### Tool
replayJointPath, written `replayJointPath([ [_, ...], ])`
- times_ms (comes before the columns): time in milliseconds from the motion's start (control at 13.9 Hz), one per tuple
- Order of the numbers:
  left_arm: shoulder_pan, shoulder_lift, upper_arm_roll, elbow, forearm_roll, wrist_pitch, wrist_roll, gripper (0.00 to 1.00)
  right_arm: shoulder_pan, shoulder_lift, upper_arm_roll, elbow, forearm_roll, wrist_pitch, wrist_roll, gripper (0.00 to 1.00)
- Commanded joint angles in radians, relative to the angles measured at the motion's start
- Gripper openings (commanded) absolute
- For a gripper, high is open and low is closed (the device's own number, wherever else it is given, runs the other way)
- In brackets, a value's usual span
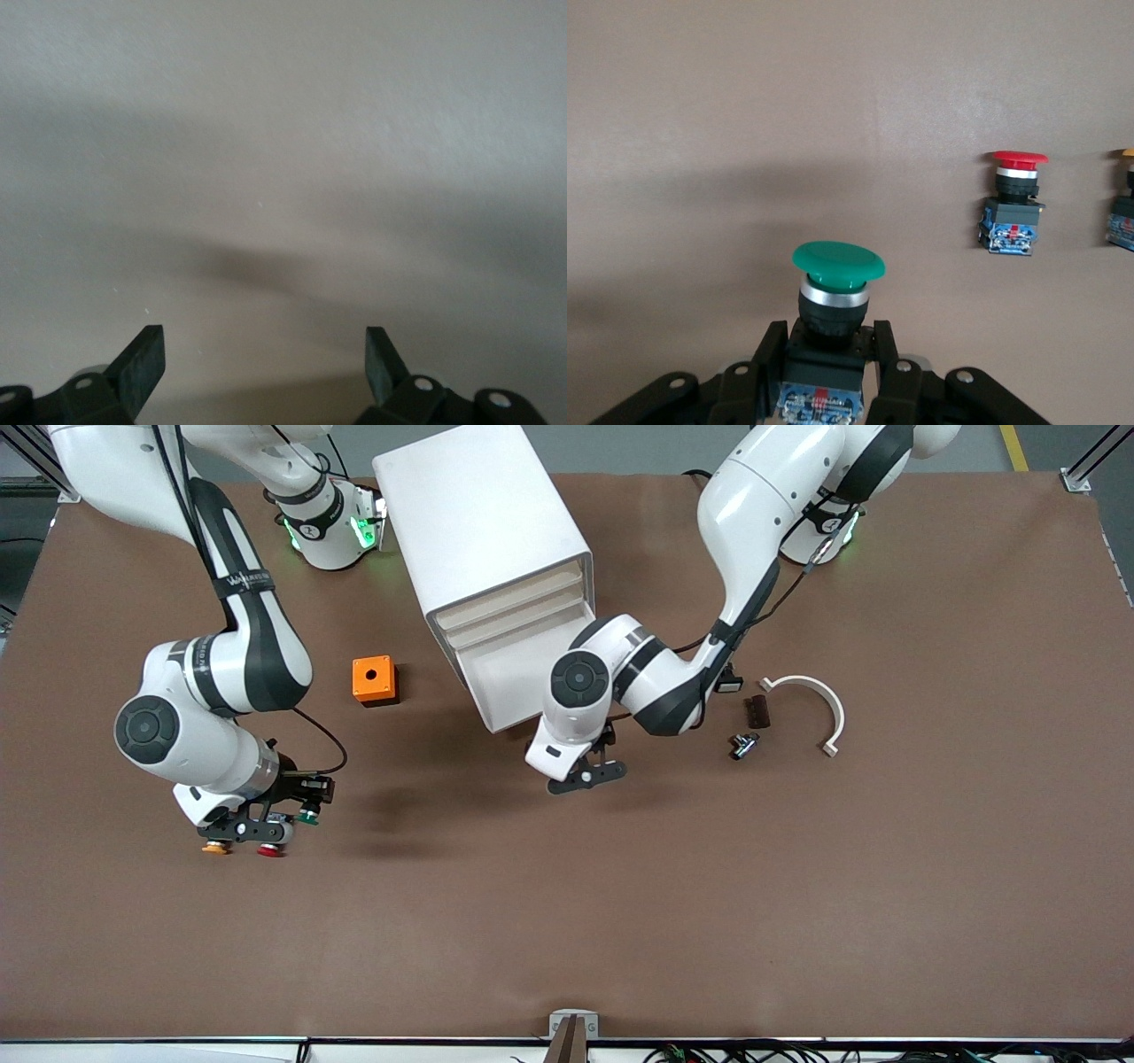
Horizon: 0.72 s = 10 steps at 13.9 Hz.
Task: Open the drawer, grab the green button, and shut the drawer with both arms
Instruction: 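Carry the green button out while the left gripper pushes the drawer shut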
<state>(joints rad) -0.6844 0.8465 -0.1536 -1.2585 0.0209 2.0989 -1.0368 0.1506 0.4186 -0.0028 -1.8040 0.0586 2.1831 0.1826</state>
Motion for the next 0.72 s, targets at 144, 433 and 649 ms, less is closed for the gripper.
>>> replayJointPath([
  [144,-0.064,-0.012,0.003,-0.051,0.007,-0.002,-0.055,0.99,-0.029,0.098,0.020,-0.005,-0.023,0.128,-0.009,0.00],
  [433,-0.115,-0.015,0.002,-0.084,0.002,-0.005,-0.150,0.99,-0.045,0.161,0.018,-0.003,-0.039,0.213,-0.011,0.00],
  [649,-0.116,-0.020,-0.015,-0.084,-0.062,-0.013,-0.170,0.99,-0.054,0.195,0.020,-0.003,-0.045,0.267,-0.011,0.00],
])
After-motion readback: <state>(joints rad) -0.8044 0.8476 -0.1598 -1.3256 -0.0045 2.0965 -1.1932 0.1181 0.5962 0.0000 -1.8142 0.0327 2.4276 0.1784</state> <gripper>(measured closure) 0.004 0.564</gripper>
